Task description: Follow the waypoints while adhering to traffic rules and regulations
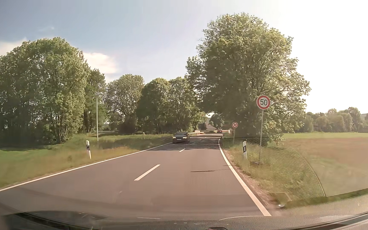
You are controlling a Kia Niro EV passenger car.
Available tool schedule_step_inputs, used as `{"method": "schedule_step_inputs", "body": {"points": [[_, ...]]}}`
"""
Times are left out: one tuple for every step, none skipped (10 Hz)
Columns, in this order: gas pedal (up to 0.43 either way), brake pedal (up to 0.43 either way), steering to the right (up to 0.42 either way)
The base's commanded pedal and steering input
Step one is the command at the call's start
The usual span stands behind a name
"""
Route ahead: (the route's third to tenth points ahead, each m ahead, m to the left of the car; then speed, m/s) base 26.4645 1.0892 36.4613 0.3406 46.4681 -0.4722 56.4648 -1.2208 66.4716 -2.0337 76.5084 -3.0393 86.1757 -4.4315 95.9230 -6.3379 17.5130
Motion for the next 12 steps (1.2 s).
{"method": "schedule_step_inputs", "body": {"points": [[0.13,0.0,0.01],[0.13,0.0,0.01],[0.13,0.0,0.01],[0.13,0.0,0.01],[0.13,0.0,0.01],[0.13,0.0,0.01],[0.13,0.0,0.01],[0.13,0.0,0.01],[0.098,0.0,0.009],[0.087,0.0,0.009],[0.087,0.0,0.008],[0.079,0.0,0.009]]}}
